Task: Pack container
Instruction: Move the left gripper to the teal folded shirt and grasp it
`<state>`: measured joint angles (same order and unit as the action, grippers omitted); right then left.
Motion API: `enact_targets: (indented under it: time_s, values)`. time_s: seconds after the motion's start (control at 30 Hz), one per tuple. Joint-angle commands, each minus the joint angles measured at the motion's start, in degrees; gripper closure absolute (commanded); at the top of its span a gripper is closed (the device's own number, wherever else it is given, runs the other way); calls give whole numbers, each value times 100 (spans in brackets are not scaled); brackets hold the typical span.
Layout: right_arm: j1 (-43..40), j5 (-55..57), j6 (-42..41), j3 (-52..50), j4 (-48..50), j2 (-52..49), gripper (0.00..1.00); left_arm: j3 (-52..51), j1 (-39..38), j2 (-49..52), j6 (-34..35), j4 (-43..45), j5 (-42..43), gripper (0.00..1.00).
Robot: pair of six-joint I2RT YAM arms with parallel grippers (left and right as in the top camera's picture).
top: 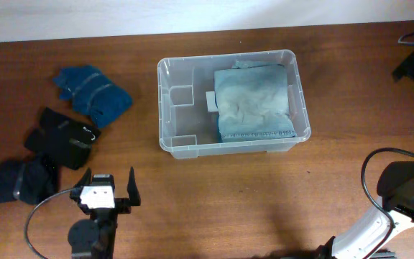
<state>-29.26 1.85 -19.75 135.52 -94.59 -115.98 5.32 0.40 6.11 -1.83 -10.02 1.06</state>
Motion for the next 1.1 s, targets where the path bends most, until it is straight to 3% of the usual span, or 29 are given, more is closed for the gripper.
enact_targets:
  time_s: [0.0,0.17,0.23,0.47,0.7,0.8,0.97,1.07]
  values:
    - [-2,13,-68,-37,-15,46,2,1069,15,739,376,-291,20,1]
    - [-2,13,-68,-37,-15,46,2,2820,15,2592,374,-1207,22,1]
    - [-2,13,-68,-37,-15,46,2,4100,13,3880,372,-1954,39,1]
    - [-2,13,-68,-37,-15,46,1,6653,15,6181,352,-3261,817,1]
    - [-2,13,-68,-37,-15,46,1,7145,136,7399,389,-2852,514,1]
    - [-2,13,-68,-37,-15,46,1,7145,566,7689,1099,-2745,527,1]
    - [-2,13,-68,-37,-15,46,2,7145,1397,8190,1401,-2374,1362,1]
    - [-2,13,-68,-37,-15,46,2,7145,1628,8559,1399,-2024,1440,1]
